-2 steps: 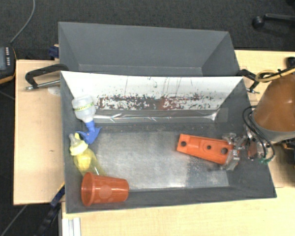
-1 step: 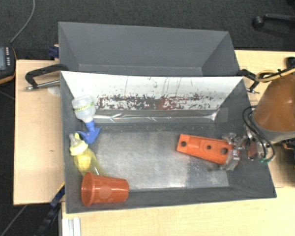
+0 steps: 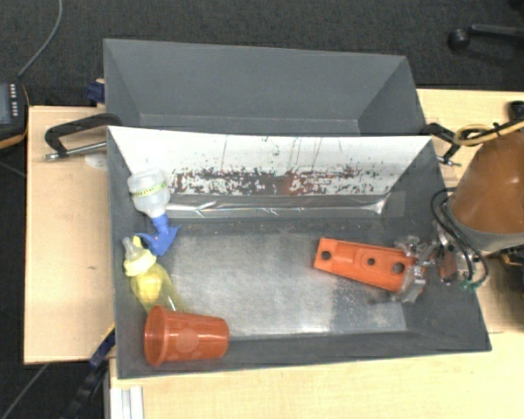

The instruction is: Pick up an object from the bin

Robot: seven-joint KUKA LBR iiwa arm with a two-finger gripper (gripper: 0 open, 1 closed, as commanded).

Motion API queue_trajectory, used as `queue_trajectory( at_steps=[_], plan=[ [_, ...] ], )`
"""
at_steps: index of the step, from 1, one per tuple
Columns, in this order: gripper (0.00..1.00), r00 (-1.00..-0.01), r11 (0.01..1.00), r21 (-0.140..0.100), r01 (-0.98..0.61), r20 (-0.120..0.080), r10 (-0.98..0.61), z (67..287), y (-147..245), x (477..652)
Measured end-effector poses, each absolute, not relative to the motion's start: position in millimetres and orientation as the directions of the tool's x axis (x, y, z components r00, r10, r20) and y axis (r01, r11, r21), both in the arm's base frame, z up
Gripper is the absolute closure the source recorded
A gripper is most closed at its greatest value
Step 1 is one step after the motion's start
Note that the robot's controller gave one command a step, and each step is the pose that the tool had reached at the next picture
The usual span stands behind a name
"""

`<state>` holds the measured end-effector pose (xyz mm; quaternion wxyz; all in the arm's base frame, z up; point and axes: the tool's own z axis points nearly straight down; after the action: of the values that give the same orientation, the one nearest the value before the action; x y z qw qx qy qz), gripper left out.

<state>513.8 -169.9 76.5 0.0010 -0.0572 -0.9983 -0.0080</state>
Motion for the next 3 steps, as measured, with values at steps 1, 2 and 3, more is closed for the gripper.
queue_trajectory(
  at_steps=[1, 2, 3],
  plan=[
    [1.00, -0.993, 0.993, 0.016, 0.114, 0.003, 0.114, 76.5, -169.9, 513.8],
    [1.00, -0.993, 0.993, 0.016, 0.114, 0.003, 0.114, 76.5, -169.9, 513.8],
    [1.00, -0.993, 0.993, 0.016, 0.114, 0.003, 0.114, 76.5, -169.9, 513.8]
  ],
)
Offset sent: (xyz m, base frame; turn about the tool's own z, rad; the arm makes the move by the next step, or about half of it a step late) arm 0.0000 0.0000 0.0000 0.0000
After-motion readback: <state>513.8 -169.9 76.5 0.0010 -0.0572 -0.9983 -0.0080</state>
